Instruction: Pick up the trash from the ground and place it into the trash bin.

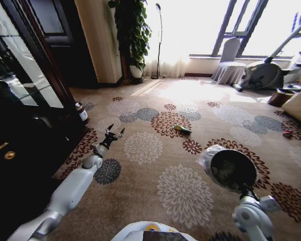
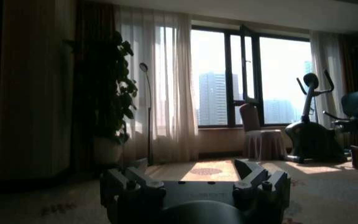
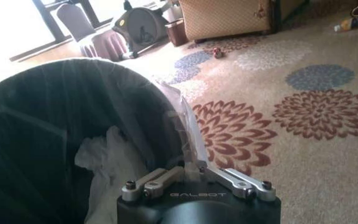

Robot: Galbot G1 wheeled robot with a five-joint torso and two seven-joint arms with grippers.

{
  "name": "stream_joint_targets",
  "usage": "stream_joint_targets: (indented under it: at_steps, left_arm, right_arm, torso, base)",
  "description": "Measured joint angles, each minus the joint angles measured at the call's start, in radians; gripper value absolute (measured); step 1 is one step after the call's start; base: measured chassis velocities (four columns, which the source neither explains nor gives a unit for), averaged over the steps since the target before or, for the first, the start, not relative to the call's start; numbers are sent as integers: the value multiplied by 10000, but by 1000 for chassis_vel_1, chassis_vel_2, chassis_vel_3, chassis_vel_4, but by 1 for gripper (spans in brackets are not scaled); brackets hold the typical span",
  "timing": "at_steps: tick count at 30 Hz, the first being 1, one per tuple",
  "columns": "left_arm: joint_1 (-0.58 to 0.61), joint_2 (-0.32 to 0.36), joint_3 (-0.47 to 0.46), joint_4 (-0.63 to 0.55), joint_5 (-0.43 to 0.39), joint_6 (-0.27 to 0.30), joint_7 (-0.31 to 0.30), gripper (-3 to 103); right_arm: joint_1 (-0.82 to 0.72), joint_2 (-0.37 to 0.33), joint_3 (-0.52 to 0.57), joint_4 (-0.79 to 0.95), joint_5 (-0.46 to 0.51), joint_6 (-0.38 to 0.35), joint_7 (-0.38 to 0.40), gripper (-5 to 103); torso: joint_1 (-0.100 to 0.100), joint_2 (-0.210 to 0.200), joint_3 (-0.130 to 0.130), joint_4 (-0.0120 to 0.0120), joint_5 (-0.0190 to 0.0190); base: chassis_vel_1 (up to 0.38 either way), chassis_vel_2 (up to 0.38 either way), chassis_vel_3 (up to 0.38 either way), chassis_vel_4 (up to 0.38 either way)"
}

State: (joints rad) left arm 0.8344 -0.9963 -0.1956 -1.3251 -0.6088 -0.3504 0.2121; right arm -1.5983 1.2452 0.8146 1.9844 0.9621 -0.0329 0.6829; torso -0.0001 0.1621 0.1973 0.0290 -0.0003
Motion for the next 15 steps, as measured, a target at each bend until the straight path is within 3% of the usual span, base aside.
stream_joint_targets:
  at_steps: [6, 15]
  left_arm:
    - [-14, -261, 53, 108, -125, 2, 4, 93]
    - [4, -476, 47, 179, -113, 14, 6, 93]
  right_arm:
    - [63, 44, 66, 19, -389, 172, -90, 0]
    - [-65, 126, 258, 63, -377, 235, -167, 0]
  torso:
    - [0, 0, -1, -3, 2]
    - [1, 0, 2, -3, 5]
  base:
    - [-104, 82, 79, -102]
    - [-220, 212, 239, -236]
